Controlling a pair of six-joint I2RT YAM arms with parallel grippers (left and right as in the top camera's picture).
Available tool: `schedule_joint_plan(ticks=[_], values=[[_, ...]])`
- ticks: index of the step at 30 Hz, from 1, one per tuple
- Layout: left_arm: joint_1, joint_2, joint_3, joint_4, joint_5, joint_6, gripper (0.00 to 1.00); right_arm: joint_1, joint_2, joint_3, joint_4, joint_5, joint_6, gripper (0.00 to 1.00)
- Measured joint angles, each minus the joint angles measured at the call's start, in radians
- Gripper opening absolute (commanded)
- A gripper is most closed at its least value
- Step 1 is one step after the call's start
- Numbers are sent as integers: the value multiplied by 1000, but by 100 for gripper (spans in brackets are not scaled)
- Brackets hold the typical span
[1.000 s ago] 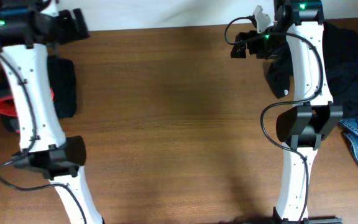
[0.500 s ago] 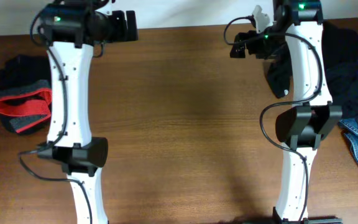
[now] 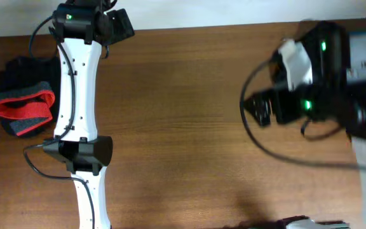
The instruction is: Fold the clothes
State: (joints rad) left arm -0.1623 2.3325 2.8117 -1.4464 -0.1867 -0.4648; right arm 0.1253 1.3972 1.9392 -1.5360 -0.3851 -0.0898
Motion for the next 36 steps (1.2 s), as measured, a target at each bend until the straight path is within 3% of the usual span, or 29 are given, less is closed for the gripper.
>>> schedule_joint_plan(ticks=[10,12,17,22,29,36], values=[[0,0,0,-1,-5,-3,99,-193,-544,-451,-1,11,-1,99],[0,0,0,-2,-5,-4,99,-196,-651,-562,112,29,-2,99],[0,0,0,-1,-5,-4,99,-198,-892,-1000,830,32,-98,99],[0,0,0,-2,-5,-5,99,-189,-1064,-1371,1282,10,-151,99],[0,0,0,0,-5,-4,99,-183,-1282,-1690,1410,7,-161,99],[0,0,0,-1,-5,-4,99,-182,-1351,-1793,1488,102,-168,99]])
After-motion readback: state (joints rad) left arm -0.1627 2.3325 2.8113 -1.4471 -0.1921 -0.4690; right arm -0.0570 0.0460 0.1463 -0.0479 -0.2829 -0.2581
